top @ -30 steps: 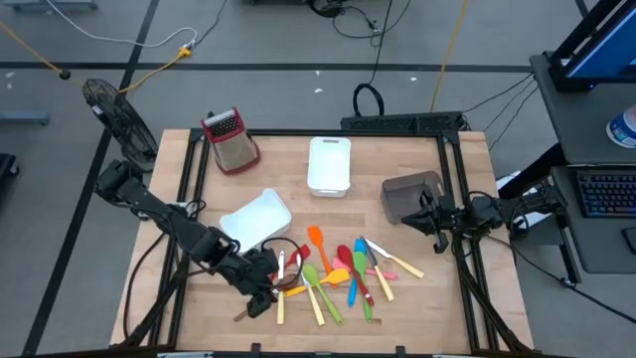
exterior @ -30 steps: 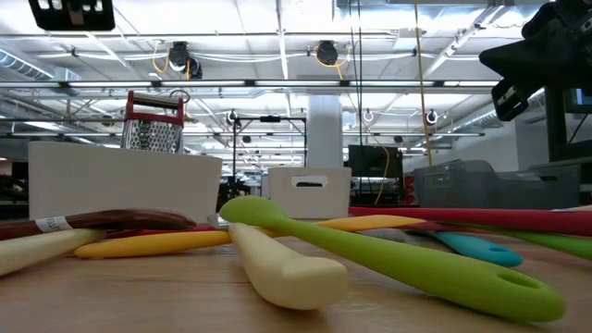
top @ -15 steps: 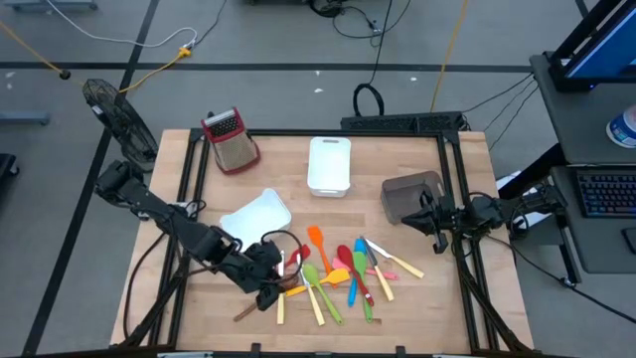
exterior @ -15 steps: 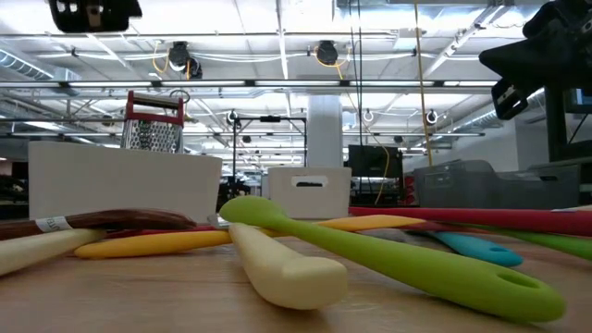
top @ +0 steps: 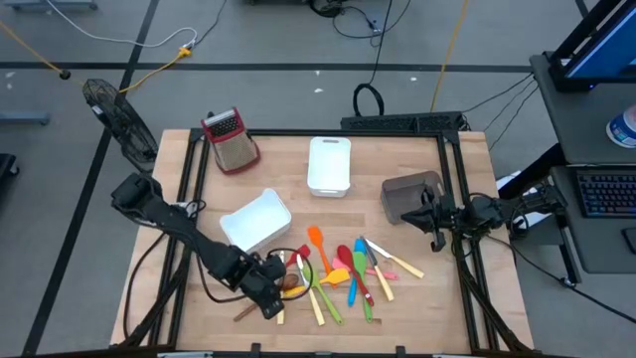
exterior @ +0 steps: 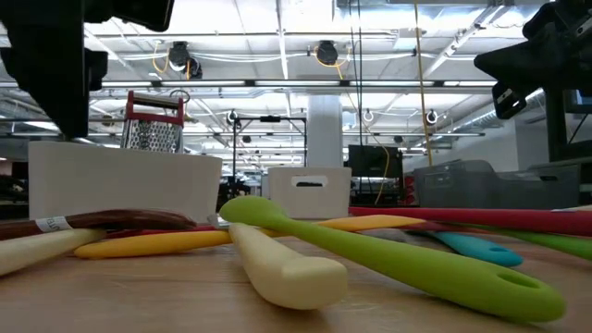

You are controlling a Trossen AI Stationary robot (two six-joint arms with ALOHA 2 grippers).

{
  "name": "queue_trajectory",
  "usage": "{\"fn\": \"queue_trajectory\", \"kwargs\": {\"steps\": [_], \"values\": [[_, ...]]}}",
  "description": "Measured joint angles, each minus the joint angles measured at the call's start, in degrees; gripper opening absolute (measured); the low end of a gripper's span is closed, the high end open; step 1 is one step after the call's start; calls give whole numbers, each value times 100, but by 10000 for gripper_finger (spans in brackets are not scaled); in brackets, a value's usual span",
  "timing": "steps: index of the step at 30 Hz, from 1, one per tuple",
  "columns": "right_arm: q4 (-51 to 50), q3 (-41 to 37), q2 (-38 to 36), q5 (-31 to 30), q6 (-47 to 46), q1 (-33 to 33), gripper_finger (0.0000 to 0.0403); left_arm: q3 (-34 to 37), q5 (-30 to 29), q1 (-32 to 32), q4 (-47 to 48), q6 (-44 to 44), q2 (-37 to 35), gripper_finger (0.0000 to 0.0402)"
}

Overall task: Pick & Place Kitchen Items
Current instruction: Put the brown serving spoon into the black bin

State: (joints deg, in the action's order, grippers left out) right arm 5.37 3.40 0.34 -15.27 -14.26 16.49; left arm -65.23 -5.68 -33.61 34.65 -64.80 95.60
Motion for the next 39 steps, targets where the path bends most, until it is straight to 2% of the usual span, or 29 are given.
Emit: {"fn": "queue_trajectory", "kwargs": {"steps": [8, 12, 25, 39], "values": [[0, -1, 0, -2, 0, 0, 4, 0, -69, -28, 313, -237, 54, 212], [-2, -2, 0, 0, 0, 0, 4, 0, 267, -13, 484, -354, 54, 212], [-52, -1, 2, -4, 20, 0, 4, 0, 274, 27, 425, -1686, 54, 212], [-68, 0, 4, 7, 2, 0, 4, 0, 467, -40, 141, -1581, 703, 211]]}}
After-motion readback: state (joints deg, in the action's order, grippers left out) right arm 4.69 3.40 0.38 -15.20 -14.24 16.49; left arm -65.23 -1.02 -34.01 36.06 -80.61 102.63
